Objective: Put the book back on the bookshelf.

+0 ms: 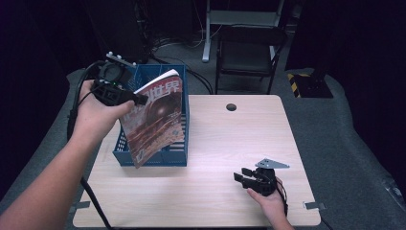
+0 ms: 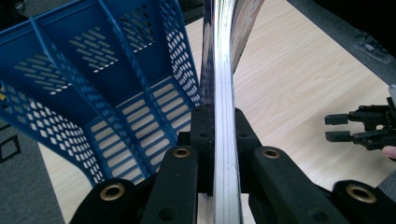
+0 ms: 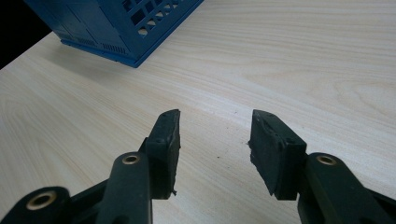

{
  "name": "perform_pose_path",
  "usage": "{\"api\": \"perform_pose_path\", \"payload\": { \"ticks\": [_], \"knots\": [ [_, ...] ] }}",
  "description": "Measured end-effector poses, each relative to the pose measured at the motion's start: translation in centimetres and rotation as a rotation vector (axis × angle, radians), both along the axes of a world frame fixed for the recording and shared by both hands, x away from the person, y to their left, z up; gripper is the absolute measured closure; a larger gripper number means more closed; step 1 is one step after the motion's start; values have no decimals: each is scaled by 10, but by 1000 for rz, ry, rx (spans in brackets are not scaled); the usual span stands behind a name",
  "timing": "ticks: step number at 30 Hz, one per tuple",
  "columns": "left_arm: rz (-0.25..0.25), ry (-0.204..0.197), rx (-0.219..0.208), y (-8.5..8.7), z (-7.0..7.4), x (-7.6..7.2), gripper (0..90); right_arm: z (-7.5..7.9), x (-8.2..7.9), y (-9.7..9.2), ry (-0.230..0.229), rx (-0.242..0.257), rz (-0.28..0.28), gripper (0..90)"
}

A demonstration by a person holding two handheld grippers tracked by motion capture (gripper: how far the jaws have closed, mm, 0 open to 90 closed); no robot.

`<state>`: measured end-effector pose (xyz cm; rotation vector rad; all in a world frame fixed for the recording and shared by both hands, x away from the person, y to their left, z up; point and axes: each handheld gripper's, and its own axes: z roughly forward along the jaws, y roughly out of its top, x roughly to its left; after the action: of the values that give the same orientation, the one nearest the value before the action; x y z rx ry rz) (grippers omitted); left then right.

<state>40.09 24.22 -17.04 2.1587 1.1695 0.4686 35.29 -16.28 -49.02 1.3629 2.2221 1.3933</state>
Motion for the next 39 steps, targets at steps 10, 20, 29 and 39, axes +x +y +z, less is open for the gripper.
{"api": "perform_pose_path", "payload": {
  "ticks": [10,20,29,39],
  "knots": [
    [62,-4,-14,21,1,4,838,0,0,0,2,1,-1,526],
    [126,2,-21,42,3,7,838,0,0,1,0,3,-2,526],
    [204,-6,-40,56,2,12,838,-1,0,1,1,0,0,526],
    [269,-10,-55,65,6,19,838,-1,0,1,1,-4,3,526]
  ]
}}
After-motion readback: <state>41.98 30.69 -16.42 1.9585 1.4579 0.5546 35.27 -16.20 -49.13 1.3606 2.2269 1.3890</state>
